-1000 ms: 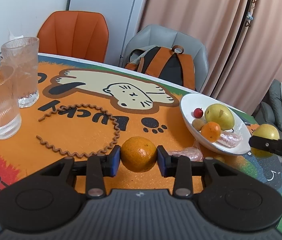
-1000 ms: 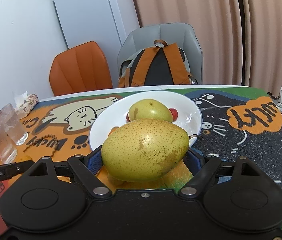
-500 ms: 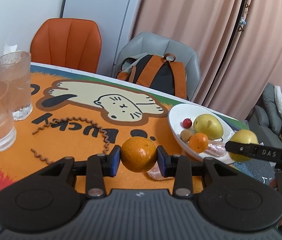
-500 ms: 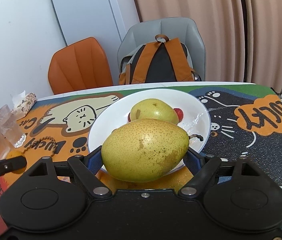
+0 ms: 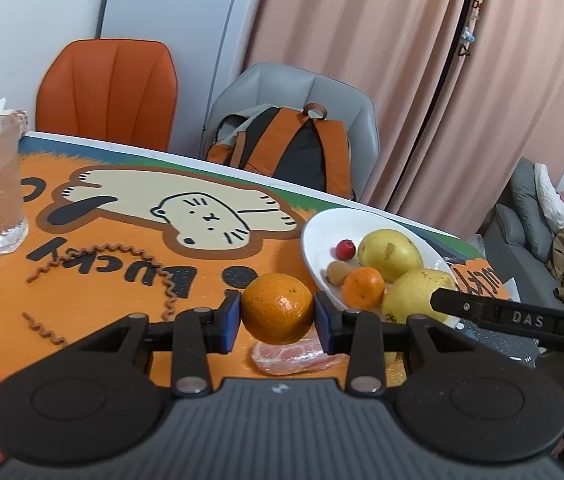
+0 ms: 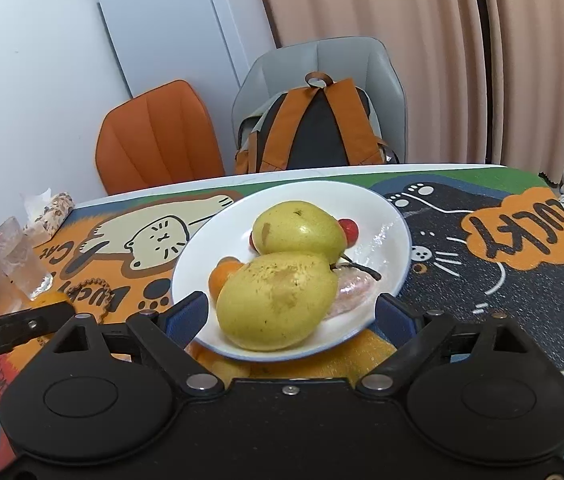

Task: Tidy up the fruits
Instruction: 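Lower the large pomelo into the white plate with the right tool while the left carries the tangerine over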

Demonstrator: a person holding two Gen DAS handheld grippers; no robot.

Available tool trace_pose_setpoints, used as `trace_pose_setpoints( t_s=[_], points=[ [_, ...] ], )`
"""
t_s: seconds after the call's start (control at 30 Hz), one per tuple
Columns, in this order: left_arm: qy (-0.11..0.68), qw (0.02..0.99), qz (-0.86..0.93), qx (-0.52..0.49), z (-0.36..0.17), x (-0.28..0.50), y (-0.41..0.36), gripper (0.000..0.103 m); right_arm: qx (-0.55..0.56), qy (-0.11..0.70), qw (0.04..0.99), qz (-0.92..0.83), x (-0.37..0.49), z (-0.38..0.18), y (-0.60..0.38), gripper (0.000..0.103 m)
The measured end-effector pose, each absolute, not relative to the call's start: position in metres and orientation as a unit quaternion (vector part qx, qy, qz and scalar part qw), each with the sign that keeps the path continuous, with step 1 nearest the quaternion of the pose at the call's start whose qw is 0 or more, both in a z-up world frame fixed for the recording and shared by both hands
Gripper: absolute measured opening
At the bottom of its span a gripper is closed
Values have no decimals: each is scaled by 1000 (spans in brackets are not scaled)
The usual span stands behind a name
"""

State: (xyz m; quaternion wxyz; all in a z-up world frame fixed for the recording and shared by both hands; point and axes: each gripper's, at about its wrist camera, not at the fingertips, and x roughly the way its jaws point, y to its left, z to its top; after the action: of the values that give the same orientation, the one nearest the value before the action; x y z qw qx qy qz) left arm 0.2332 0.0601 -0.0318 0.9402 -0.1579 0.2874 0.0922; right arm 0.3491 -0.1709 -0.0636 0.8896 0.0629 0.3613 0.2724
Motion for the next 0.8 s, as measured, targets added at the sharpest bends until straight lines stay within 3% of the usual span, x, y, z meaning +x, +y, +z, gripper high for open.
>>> trace_pose_setpoints(
  t_s=[0.8],
  points=[
    [309,940,49,-139,-43,287,20,37,70,347,894,275,317,-57,-208,91]
  ],
)
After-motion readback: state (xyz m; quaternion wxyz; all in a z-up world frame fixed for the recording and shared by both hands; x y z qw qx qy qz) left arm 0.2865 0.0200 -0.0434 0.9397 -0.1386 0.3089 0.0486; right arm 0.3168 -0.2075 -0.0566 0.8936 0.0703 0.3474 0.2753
